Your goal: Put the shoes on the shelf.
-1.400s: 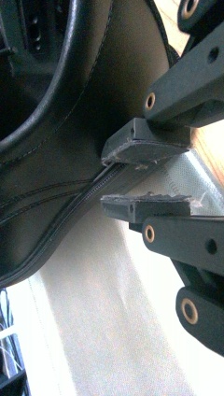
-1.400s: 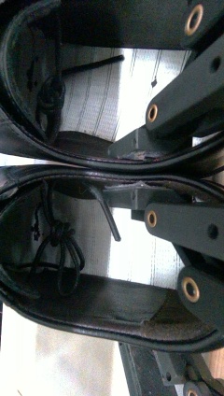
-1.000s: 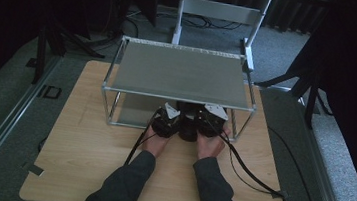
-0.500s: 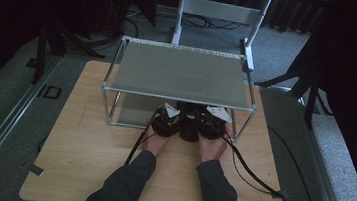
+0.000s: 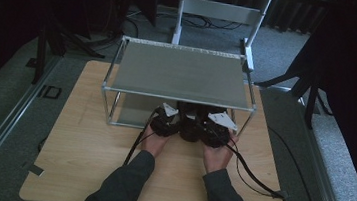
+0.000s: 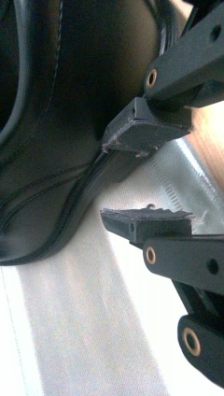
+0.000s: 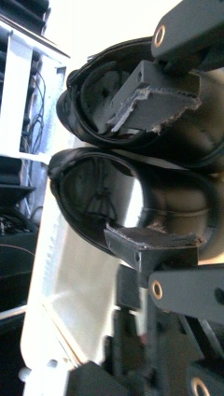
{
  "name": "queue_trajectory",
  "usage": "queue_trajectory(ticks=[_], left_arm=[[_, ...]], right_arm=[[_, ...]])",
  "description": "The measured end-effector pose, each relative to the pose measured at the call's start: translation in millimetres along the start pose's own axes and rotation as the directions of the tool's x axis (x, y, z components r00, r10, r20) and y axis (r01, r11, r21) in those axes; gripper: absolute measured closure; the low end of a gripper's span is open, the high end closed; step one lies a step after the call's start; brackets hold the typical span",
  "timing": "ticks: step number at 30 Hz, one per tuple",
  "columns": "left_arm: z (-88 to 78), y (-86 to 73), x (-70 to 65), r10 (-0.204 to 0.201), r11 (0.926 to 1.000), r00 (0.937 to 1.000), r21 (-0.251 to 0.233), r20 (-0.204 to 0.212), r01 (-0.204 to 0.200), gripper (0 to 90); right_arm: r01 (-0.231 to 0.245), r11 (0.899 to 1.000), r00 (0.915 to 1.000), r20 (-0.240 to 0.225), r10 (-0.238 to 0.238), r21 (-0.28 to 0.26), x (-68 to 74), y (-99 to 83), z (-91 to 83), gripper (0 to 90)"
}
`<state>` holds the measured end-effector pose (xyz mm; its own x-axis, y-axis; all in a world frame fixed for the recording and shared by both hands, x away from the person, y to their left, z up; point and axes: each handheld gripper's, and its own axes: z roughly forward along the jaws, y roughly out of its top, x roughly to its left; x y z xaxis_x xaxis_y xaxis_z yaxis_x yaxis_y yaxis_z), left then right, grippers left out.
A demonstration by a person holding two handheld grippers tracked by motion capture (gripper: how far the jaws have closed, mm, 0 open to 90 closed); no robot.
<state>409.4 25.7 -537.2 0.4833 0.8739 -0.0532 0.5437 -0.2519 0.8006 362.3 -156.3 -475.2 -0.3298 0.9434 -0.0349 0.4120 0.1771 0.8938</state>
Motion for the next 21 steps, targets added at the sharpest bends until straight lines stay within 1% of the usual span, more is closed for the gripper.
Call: queue_trajectory(ticks=[4,7,9,11,13,14,16,17,19,21], left_arm=[[-7.5,-1.4,-0.3,-0.011,0.9999,0.9997,-0.007,0.023,0.011,57.1],[-12.4,-3.5,-0.4,-0.014,0.9999,0.9994,-0.008,0.033,0.014,56.1],[-14.9,-4.7,-0.3,-0.011,0.9999,0.9992,0.002,0.038,0.011,55.6],[-17.4,-6.0,-0.3,-0.003,1.0,0.999,0.003,0.044,0.003,54.6],[-20.0,-7.3,0.1,0.004,0.9999,0.9987,0.009,0.05,-0.004,54.2],[-21.1,-8.2,0.3,0.002,1.0,0.9987,0.01,0.05,-0.002,54.1],[-22.7,-9.8,1.6,0.004,0.9999,0.9987,0.014,0.051,-0.004,53.7],[-23.3,-10.7,2.4,0.001,0.9999,0.9987,0.015,0.052,-0.002,53.5],[-24.9,-12.5,3.3,0.001,0.9998,0.9986,0.021,0.052,-0.002,53.3],[-26.7,-14.6,3.5,0.001,0.9998,0.9985,0.021,0.054,-0.002,53.2]], right_arm=[[0.05,0.999,0.9987,0.002,-0.05,0.019,0.5,-1.2,-14.7,37.9],[0.085,0.995,0.9964,-0.008,-0.085,0.054,-0.4,-3.8,-25.6,37.2],[0.092,0.992,0.9956,-0.022,-0.091,0.09,-4.0,-7.7,-29.9,36.9],[0.09,0.987,0.9959,-0.02,-0.089,0.135,-9.9,-13.0,-32.0,36.7],[0.079,0.982,0.9968,-0.026,-0.076,0.172,-17.5,-19.3,-32.7,36.8],[0.08,0.977,0.9968,-0.026,-0.076,0.2,-21.0,-22.4,-32.4,36.7],[0.082,0.957,0.9963,-0.047,-0.072,0.277,-27.6,-29.0,-29.2,35.3],[0.081,0.95,0.9962,-0.056,-0.067,0.301,-30.9,-32.7,-27.6,35.3],[0.076,0.94,0.9966,-0.055,-0.061,0.334,-36.0,-39.8,-24.9,35.3],[0.073,0.935,0.9969,-0.055,-0.057,0.348,-39.8,-44.6,-23.9,35.6]])
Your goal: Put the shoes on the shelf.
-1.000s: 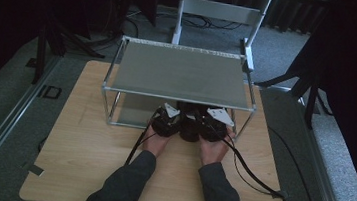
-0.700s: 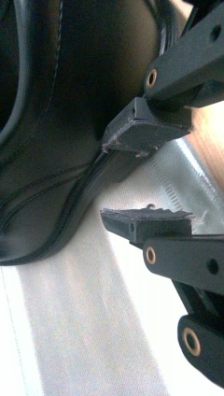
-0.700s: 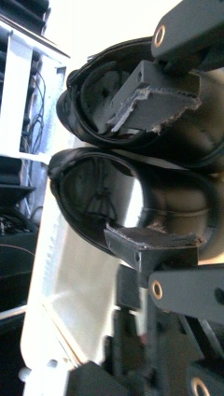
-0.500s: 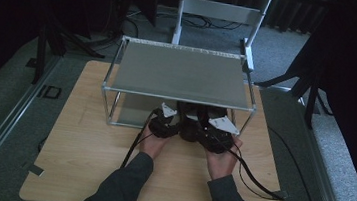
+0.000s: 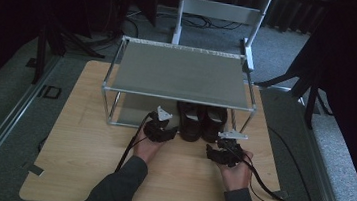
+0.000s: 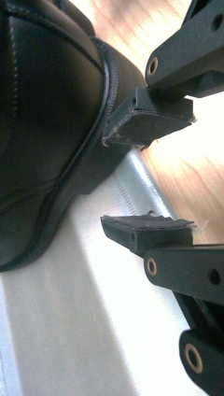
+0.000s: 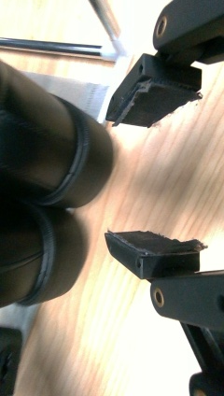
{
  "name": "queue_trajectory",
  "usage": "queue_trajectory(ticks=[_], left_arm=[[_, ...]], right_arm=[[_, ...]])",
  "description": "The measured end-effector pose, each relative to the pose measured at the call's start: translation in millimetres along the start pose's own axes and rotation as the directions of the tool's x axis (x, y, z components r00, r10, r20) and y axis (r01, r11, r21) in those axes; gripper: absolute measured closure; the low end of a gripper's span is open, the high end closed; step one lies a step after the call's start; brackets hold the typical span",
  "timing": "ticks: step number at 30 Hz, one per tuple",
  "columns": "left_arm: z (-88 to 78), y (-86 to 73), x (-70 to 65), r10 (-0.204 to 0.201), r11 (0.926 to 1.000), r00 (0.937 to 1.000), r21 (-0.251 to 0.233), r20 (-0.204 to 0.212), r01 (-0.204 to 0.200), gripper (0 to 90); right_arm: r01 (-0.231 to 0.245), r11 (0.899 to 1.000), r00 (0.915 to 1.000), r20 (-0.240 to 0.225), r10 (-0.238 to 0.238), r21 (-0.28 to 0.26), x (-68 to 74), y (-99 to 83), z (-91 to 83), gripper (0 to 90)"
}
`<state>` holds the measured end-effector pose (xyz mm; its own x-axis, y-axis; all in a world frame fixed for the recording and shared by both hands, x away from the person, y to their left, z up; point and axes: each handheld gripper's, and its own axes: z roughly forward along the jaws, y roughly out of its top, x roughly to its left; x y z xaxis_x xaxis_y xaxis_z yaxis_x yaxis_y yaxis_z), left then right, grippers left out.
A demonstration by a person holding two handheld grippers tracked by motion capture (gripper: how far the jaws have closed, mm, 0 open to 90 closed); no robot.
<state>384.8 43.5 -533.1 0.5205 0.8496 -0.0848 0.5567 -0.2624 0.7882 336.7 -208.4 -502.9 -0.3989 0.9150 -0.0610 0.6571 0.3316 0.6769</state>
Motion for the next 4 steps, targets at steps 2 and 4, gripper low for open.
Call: queue_trajectory(ticks=[2,4], left_arm=[[-1.7,-1.6,0.1,0.003,1.0,1.0,0.003,0.002,-0.003,53.0],[-3.2,-3.1,0.9,0.004,1.0,1.0,0.006,0.003,-0.004,52.7]], right_arm=[[0.006,1.0,1.0,-0.005,-0.006,0.009,-2.6,-2.5,1.1,35.6],[0.007,1.0,0.9999,-0.008,-0.007,0.015,-5.3,-4.0,1.2,35.6]])
